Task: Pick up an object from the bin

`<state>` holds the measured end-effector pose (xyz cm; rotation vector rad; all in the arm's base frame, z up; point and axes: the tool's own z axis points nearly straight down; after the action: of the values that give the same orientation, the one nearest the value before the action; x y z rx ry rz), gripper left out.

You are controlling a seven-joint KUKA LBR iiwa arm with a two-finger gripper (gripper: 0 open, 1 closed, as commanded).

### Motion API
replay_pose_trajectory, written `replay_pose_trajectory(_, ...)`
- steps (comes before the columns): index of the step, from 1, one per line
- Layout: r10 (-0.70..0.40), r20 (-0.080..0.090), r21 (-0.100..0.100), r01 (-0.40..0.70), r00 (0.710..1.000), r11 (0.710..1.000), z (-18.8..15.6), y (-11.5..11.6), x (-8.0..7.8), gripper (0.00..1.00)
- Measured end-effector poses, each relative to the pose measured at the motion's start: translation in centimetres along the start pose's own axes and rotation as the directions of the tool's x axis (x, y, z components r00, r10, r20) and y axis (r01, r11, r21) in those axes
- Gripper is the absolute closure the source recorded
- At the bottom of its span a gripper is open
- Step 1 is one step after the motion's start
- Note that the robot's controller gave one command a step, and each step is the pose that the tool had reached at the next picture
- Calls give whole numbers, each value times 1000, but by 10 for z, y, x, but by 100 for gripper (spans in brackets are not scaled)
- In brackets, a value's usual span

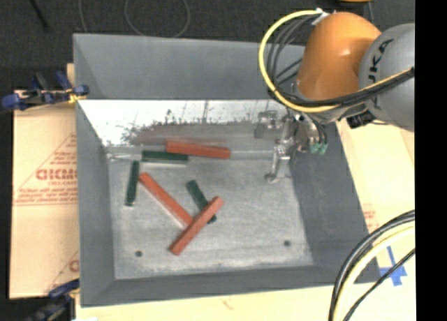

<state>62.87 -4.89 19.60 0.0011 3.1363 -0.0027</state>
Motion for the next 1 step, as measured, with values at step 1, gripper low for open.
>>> replay_pose_trajectory(1, -5, -9, -4, 5, 1000, 1000, 98, 55, 8, 0)
